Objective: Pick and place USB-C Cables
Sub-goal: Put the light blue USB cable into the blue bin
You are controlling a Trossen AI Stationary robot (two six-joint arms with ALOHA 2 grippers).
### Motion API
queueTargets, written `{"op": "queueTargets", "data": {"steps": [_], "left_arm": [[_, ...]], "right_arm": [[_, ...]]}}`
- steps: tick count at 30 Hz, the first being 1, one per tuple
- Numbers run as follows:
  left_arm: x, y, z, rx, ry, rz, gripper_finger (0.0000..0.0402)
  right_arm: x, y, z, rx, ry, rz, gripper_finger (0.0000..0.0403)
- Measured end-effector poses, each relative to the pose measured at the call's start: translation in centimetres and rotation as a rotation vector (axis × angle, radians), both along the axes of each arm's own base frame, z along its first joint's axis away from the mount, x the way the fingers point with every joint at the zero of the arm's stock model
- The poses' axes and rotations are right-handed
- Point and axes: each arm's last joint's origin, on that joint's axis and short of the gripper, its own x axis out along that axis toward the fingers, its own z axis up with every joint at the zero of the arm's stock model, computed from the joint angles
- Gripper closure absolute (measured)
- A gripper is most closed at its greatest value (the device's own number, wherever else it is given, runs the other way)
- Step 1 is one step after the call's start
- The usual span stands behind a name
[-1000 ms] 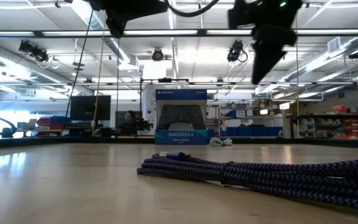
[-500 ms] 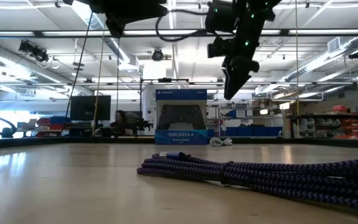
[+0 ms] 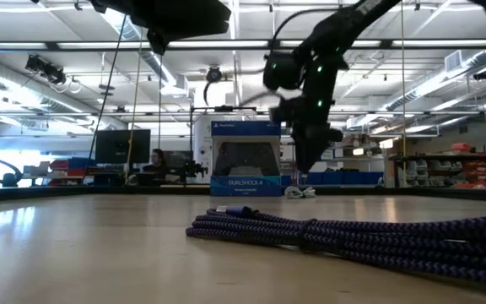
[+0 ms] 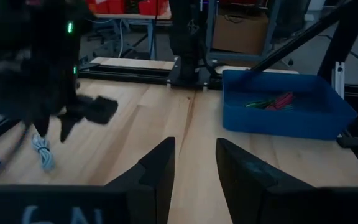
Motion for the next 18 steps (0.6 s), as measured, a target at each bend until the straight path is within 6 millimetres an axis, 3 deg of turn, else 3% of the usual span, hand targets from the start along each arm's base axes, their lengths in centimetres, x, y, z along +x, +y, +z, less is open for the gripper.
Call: {"op": "queueTargets", "data": {"steps": [4, 8, 18], "left_arm": [[0.1, 0.3, 0.0, 0.019, 0.004, 0.008, 0.0276], [0.3, 0.8, 0.0, 0.019, 0.008, 0.026, 0.0276], [0.2, 0.8, -0.3, 0.026, 0.035, 0.011, 0.0276]], "right_arm": [[1.2, -0.7, -1.4, -0.039, 0.108, 0.033, 0.0244], [2.3, -1.8, -1.9, -0.028, 0.101, 0.034, 0.0245], [3.0, -2.3, -4.6, 0.003, 0.146, 0.056, 0.0246]]}}
